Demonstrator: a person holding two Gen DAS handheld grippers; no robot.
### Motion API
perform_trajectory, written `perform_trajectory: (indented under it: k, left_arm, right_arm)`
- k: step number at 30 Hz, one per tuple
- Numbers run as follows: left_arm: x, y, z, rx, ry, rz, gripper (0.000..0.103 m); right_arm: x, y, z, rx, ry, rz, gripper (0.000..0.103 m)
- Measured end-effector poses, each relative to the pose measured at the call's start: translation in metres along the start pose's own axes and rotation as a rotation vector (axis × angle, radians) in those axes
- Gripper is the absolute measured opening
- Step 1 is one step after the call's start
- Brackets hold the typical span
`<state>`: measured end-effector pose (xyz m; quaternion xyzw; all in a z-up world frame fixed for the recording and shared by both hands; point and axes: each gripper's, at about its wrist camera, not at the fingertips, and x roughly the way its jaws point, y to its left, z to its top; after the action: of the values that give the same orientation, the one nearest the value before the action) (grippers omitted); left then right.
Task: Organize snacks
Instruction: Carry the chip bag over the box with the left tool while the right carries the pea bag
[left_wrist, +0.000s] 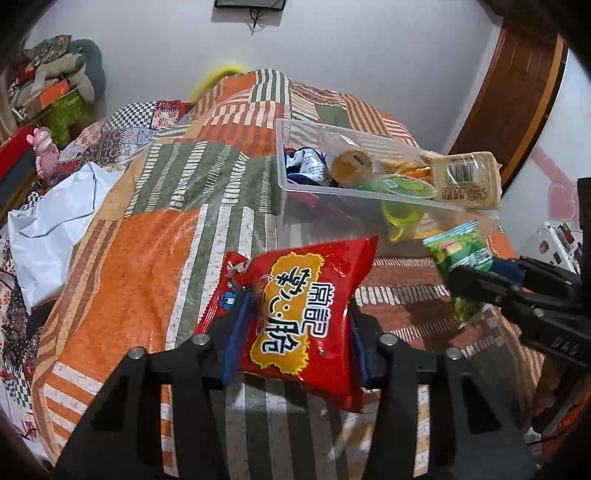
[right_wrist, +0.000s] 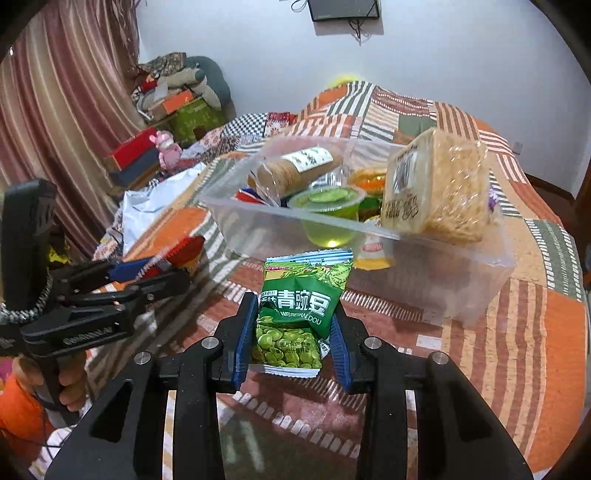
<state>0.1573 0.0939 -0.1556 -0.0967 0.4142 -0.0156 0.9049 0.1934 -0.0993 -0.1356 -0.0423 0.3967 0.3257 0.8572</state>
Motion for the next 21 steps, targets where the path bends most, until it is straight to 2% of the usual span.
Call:
perform_trajectory:
  k: [3, 14, 21]
  left_arm:
    - [-0.008, -0.003, 0.0, 0.017, -0.027, 0.012, 0.037]
    - [-0.044, -0.014, 0.005, 0.033, -0.089, -0.031, 0.023]
    - [-0.064, -0.02, 0.015, 0.046, -0.137, -0.044, 0.022]
  right_arm:
    - [-0.006, -0.001, 0.0, 0.006, -0.02, -0.005, 0.034]
    - [-0.031, -0.004, 0.003, 0.034, -0.085, -0.003, 0.034]
    - [-0.047, -0.002, 0.01, 0.033, -0.138, -0.008, 0.034]
